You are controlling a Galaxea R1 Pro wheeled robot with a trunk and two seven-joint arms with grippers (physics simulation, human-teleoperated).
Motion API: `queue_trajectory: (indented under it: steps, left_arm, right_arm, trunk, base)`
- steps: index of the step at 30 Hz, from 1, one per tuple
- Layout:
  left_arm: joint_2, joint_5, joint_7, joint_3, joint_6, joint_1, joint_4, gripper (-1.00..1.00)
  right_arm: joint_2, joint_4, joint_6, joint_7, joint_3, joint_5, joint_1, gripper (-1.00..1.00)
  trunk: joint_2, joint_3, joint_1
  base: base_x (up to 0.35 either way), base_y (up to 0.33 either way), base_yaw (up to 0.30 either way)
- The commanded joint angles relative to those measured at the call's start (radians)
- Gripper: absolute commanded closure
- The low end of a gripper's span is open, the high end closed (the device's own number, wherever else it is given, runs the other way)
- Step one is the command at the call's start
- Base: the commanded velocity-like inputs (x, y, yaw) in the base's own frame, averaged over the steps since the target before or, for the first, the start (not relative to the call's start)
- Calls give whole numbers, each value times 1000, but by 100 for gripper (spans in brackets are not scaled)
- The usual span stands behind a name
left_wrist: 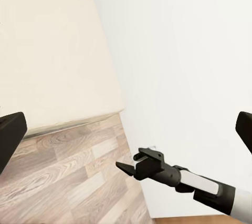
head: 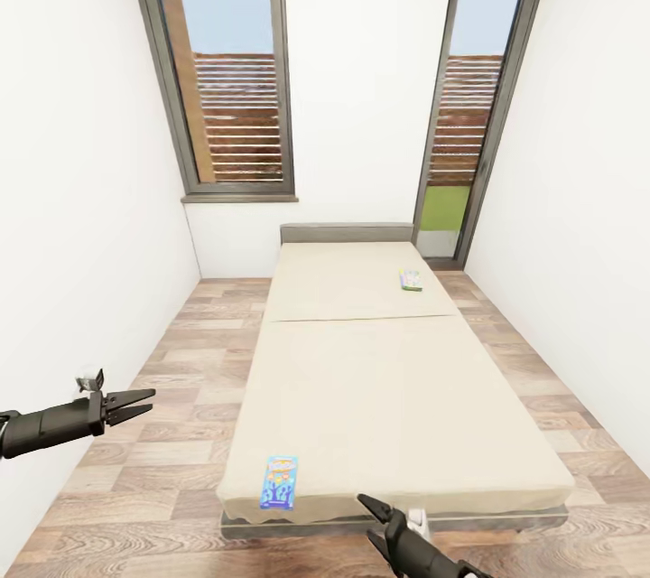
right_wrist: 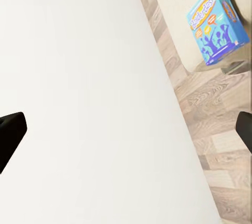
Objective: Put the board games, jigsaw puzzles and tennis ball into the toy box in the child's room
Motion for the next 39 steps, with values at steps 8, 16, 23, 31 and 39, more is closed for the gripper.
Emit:
queue_trajectory:
  steps: [8,16,23,31,39]
  left_arm:
    - [-2,-5,-6,-3,11,-1,-3,-100]
    - [-2,-4,-6,-4,17,-1,-11,-100]
    - [-5,-4,-6,-5,26,-1,-12,-100]
    - [-12,-5,-6,-6,31,-1,-12,-100]
    - [-12,-4,-6,-4,31,-1,-13,-100]
  right_arm:
    - [4,11,-18,12,5,64,-1,-100]
    - [8,13,-72,25,30,107,0,-100]
    - [7,13,-85,74,52,113,0,-100]
    - [6,13,-88,100,56,114,0,-100]
    - [7,14,-91,100,56,114,0,-100]
  trunk:
    - [-2,-2,1]
    - [-2,-2,1]
    - [-51,-24,27]
    - [-107,-49,58]
    - [-163,-74,89]
  base:
    - [-18,18,0]
    - [-3,3,0]
    - [0,0,0]
    - [0,0,0]
    - [0,0,0]
